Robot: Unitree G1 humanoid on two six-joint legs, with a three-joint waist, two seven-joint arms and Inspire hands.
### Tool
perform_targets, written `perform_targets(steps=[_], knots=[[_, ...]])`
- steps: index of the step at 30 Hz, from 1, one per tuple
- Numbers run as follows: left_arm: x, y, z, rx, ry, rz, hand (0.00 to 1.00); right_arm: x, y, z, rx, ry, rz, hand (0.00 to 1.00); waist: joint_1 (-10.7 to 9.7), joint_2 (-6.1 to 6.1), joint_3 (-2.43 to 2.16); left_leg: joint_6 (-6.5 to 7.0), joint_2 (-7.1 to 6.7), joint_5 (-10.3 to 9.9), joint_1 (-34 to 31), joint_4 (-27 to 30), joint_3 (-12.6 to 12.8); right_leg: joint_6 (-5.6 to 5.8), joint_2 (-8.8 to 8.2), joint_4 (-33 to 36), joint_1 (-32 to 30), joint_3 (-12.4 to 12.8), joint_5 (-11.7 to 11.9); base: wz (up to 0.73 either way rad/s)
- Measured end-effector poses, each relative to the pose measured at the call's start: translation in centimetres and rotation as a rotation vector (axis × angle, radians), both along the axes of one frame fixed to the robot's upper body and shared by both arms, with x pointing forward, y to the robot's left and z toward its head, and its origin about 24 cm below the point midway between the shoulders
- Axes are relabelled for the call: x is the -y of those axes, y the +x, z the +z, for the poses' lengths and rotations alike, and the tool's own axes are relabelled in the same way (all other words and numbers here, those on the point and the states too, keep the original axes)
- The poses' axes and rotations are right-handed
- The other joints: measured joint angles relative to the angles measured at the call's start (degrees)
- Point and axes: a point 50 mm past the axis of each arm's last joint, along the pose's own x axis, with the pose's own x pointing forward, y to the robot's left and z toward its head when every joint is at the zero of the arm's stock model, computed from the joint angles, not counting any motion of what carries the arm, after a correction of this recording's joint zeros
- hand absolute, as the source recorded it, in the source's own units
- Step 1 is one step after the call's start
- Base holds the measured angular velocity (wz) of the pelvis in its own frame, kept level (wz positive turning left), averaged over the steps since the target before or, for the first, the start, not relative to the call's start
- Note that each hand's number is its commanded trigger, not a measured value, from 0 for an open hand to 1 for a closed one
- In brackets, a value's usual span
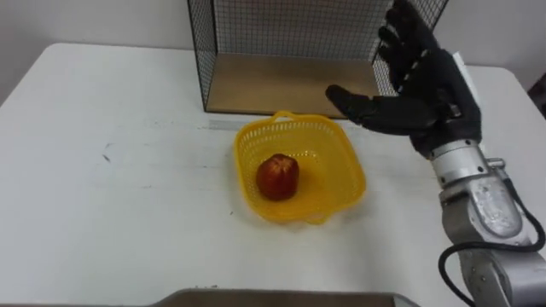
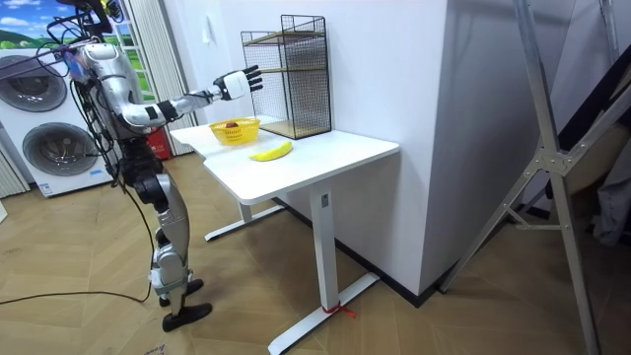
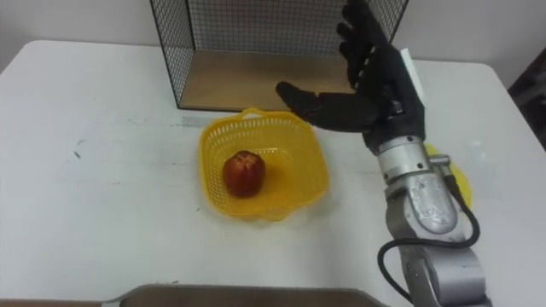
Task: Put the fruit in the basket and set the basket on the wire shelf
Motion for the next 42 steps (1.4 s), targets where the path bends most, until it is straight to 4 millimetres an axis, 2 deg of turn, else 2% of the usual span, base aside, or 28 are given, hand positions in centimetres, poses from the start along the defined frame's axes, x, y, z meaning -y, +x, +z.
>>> perform_targets(steps=[3, 10, 15, 19, 25, 31, 37, 42], knots=[[-0.5, -0.3, 0.1, 0.005, 0.011, 0.034, 0.00, 2.1, -0.2, 0.7, 0.025, -0.008, -0.135, 0.00, -1.4, -0.56, -0.06, 0.01, 0.01, 0.0, 0.0, -0.5, 0.3, 0.02, 0.03, 0.1, -0.1, 0.4, 0.1, -0.07], [-0.7, -0.6, 0.2, 0.001, 0.024, 0.046, 0.00, 5.0, -0.5, 0.8, 0.018, -0.061, -0.326, 0.00, -3.3, -0.71, 0.04, 0.03, 0.04, 0.0, 0.8, -0.9, 0.8, 0.03, 0.19, 0.0, 0.0, 1.6, 0.1, -0.06], [-0.8, -1.0, 0.2, -0.012, 0.033, 0.053, 0.00, 7.9, -0.8, -1.5, -0.091, -0.144, -0.523, 0.00, -4.3, -1.03, 0.31, 0.03, 0.00, 0.0, 0.8, -0.9, 0.9, 0.04, 0.22, 0.0, -0.2, 2.0, 0.1, -0.01], [-0.8, -1.0, 0.2, -0.021, 0.036, 0.054, 0.00, 9.3, -1.1, -2.7, -0.155, -0.136, -0.600, 0.00, -4.3, -1.05, 0.28, 0.03, -0.03, 0.0, 0.3, -0.9, 0.9, 0.04, 0.22, 0.0, -0.8, 1.9, 0.1, 0.00], [-1.3, -0.3, 0.4, -0.006, 0.051, 0.062, 0.00, 10.2, -0.9, -4.1, -0.246, -0.189, -0.615, 0.00, -4.2, -1.18, 0.10, 0.03, -0.01, 0.0, -0.2, -0.7, 0.5, 0.04, 0.15, 0.1, -1.0, 1.2, 0.1, 0.02], [-1.8, 0.2, 0.7, 0.005, 0.067, 0.040, 0.00, 10.4, 0.0, -4.3, -0.308, -0.257, -0.576, 0.00, -4.1, -1.86, -0.23, 0.04, -0.01, 0.0, -0.2, -0.9, 0.6, 0.04, 0.18, 0.1, -1.0, 1.3, 0.1, 0.00], [-1.8, 0.1, 0.7, -0.002, 0.068, 0.043, 0.00, 10.9, 0.4, -5.3, -0.386, -0.304, -0.524, 0.00, -4.0, -3.02, -0.09, 0.06, -0.10, 0.0, 0.1, -0.7, 0.5, 0.04, 0.01, 0.0, -0.8, 1.0, 0.1, 0.00], [-2.0, 0.0, 0.7, -0.013, 0.073, 0.046, 0.00, 10.9, 0.7, -5.7, -0.428, -0.372, -0.498, 0.00, -4.0, -2.72, 0.13, 0.06, -0.08, 0.0, 0.1, -0.7, 0.5, 0.04, 0.03, 0.0, -0.9, 1.0, 0.1, 0.00]])
